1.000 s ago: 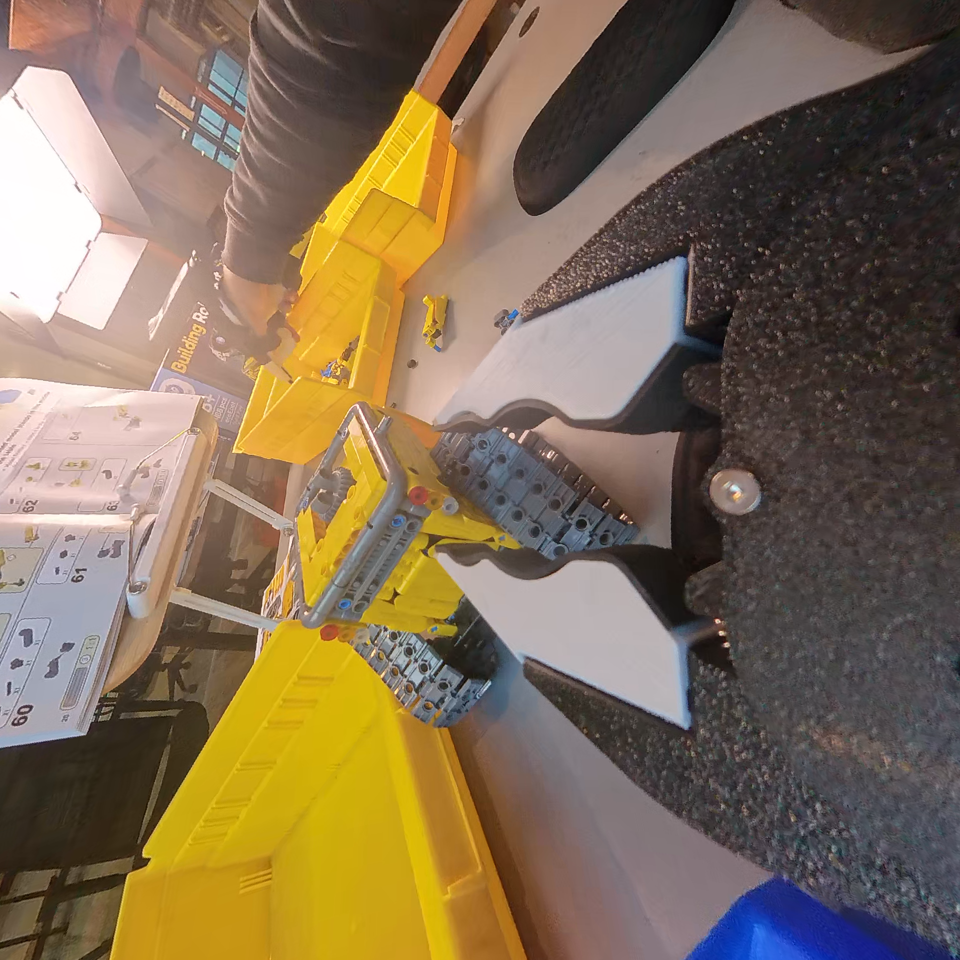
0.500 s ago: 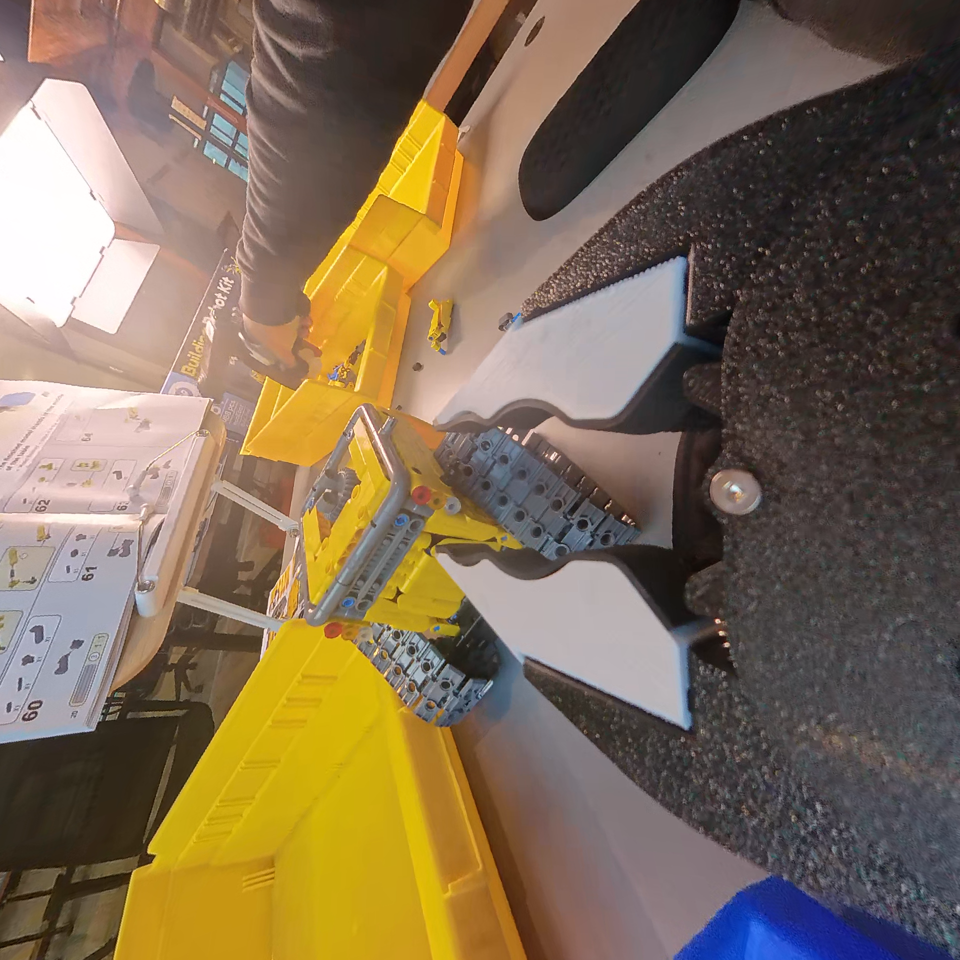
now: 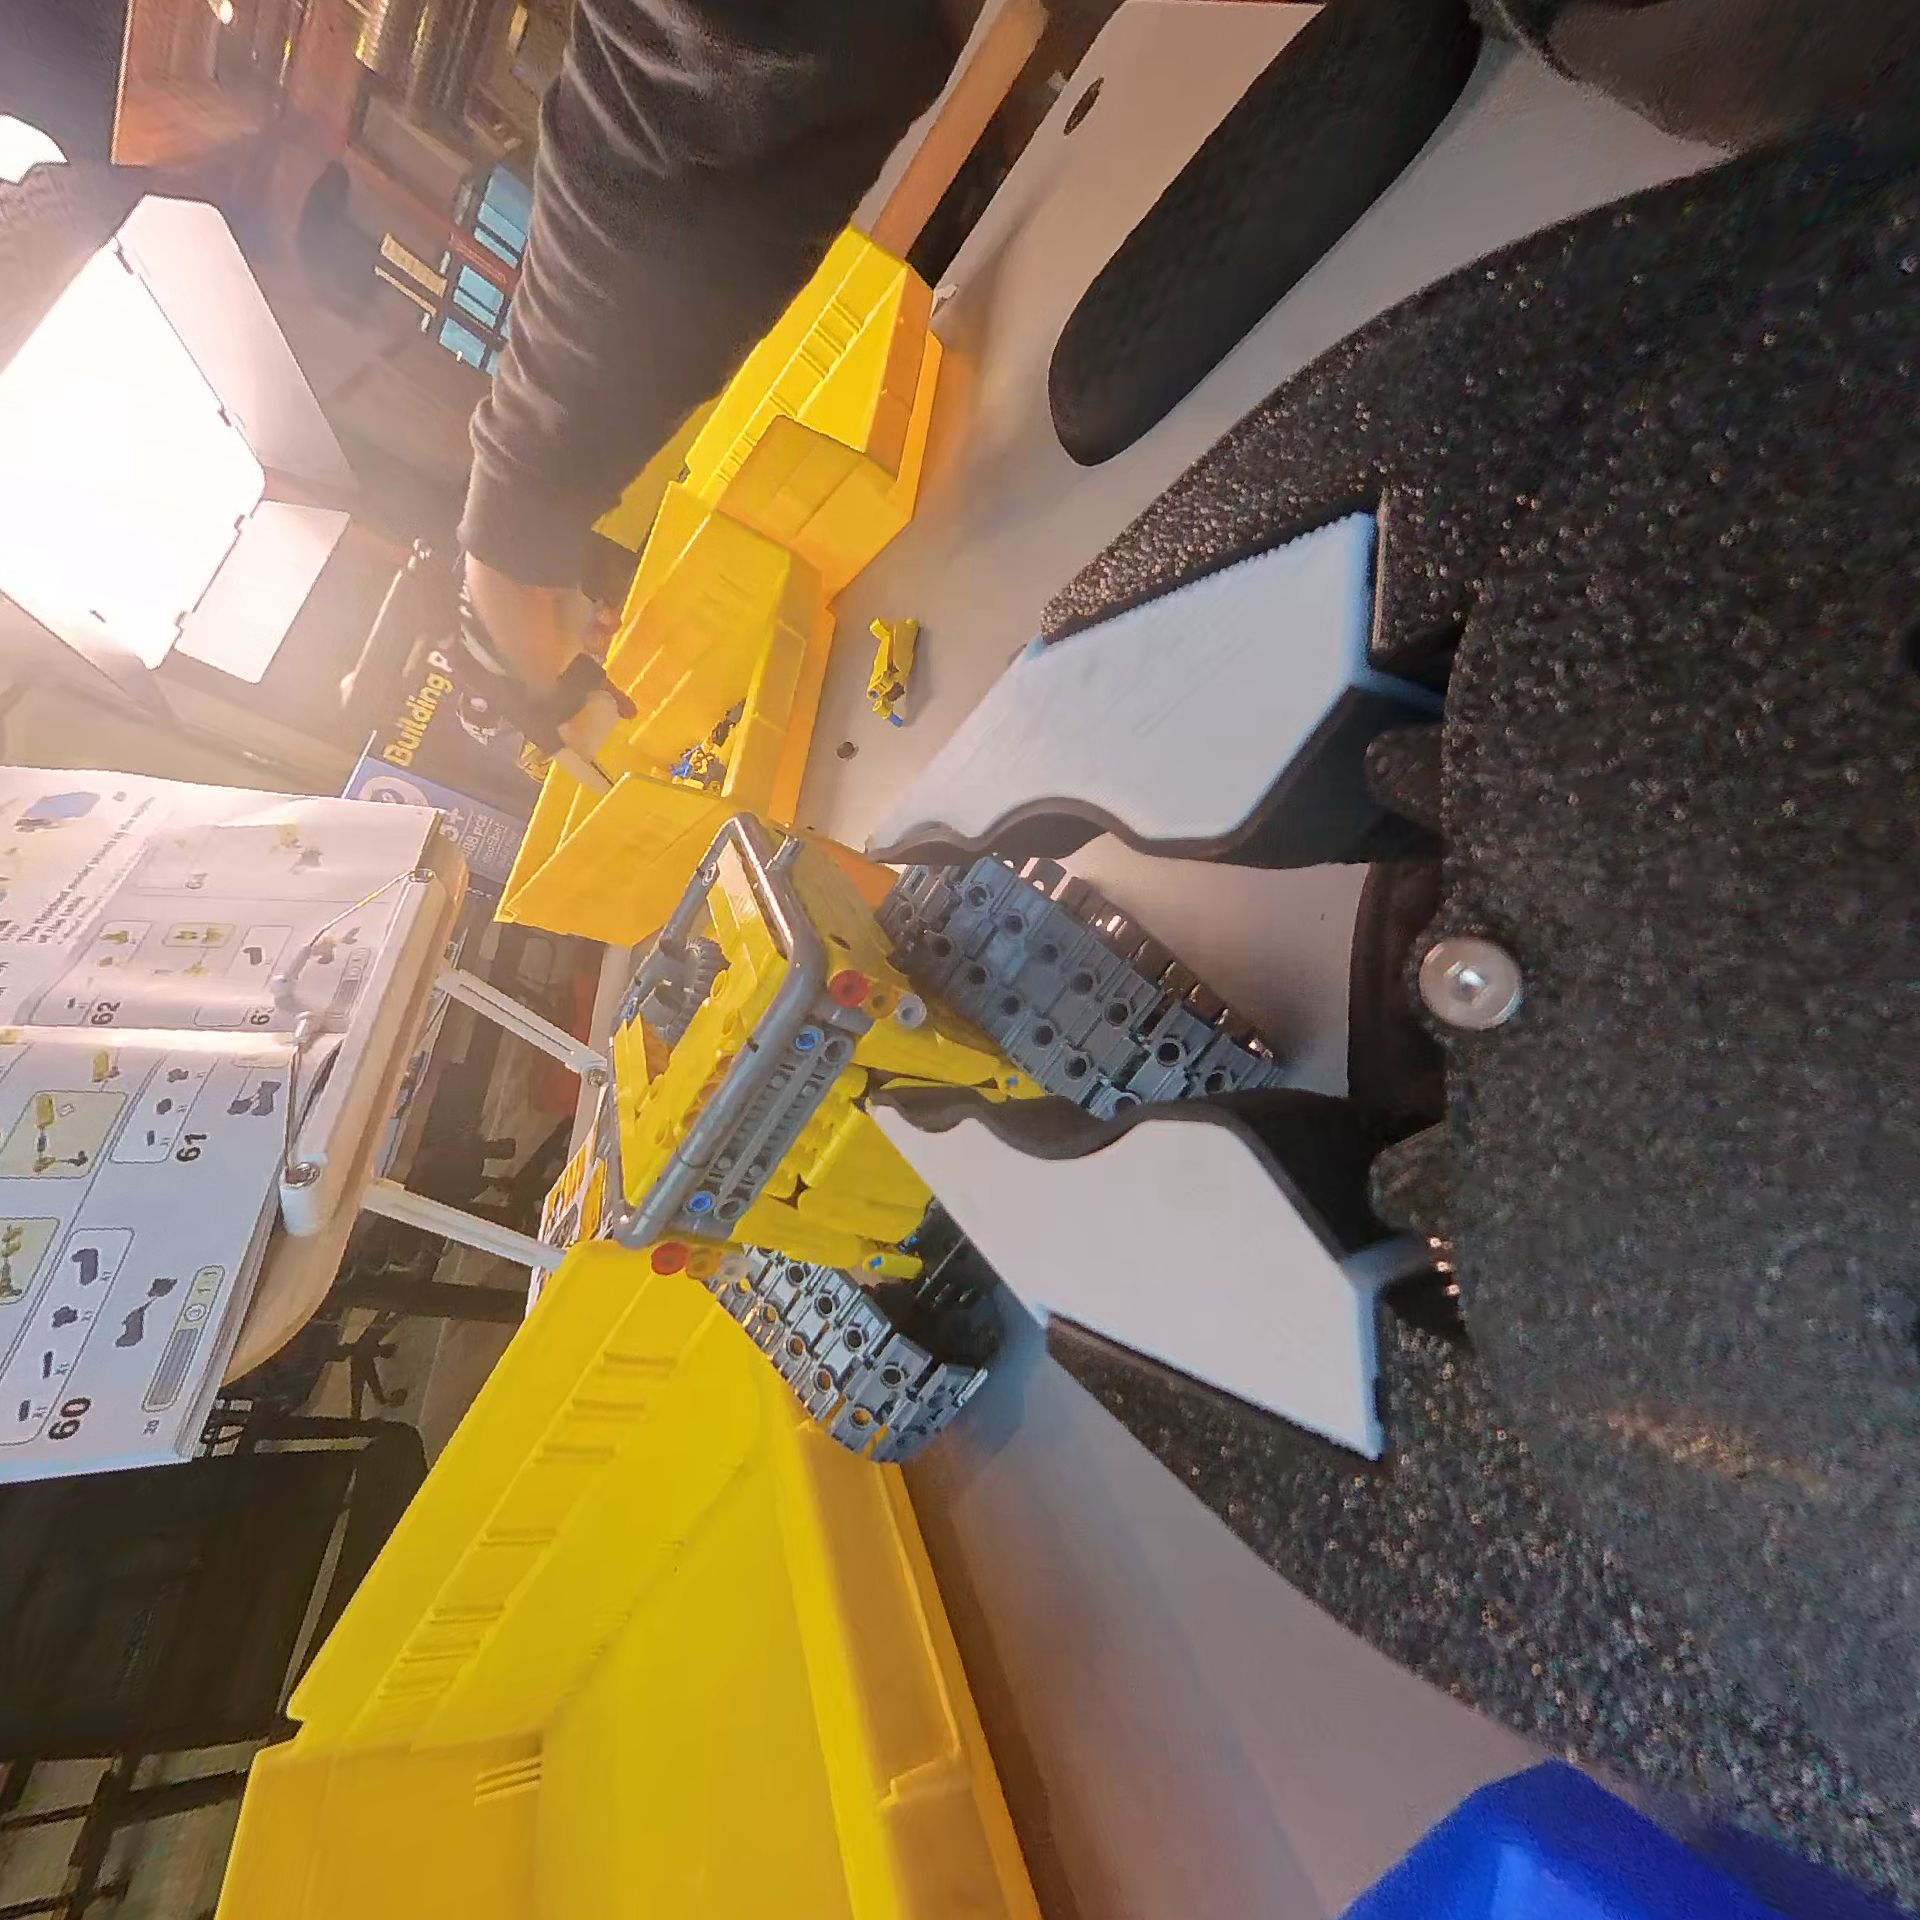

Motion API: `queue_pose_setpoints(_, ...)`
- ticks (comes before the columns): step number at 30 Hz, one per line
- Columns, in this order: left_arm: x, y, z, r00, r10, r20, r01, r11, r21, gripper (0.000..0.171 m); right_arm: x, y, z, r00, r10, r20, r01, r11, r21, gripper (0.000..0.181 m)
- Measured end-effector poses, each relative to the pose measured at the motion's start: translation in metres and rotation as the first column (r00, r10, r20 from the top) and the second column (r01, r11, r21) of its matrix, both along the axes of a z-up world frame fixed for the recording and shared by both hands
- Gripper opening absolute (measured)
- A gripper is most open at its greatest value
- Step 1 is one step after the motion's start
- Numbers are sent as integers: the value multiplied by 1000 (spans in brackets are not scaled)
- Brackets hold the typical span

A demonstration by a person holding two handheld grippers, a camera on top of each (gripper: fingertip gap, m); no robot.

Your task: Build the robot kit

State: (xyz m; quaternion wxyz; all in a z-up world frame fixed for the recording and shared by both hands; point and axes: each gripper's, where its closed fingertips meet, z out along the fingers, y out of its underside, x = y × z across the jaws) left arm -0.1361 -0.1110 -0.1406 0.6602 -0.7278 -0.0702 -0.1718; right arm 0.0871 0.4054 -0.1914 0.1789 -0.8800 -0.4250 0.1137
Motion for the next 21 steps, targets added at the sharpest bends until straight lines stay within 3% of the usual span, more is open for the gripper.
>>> queue_pose_setpoints(6,4,1,-1,999,5,-46,-5,1000,-8,41,-3,-78,52,965,179,-192,-170,984,62,8)
queue_pose_setpoints(12,12,0,0,992,2,-130,-2,1000,-3,43,-12,-209,88,830,463,-311,-420,885,199,8)
queue_pose_setpoints(17,23,-1,3,972,4,-236,0,1000,15,46,-20,-330,49,682,673,-285,-641,738,210,8)
queue_pose_setpoints(21,28,-2,4,957,10,-291,-3,1000,24,47,-26,-386,-1,626,740,-245,-723,669,174,8)
